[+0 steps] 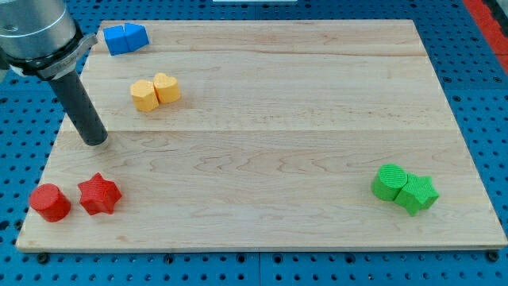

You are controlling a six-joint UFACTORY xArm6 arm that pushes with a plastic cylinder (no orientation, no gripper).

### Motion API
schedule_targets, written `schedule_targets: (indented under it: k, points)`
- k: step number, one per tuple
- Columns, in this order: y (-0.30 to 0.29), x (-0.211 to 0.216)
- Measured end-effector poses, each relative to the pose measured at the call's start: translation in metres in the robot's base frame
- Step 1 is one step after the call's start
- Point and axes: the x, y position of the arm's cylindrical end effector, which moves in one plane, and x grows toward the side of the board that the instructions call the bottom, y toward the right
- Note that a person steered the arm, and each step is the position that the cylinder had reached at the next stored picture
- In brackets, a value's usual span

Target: Push the red circle and red star to the bottom center

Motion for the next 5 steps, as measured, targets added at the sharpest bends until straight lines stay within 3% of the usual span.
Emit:
schedule_targets:
  k: [1,3,4,5]
  points:
    - [0.0,0.0]
    - [0.071,-0.016]
    - [0.021,0.016]
    - [-0.075,0.047]
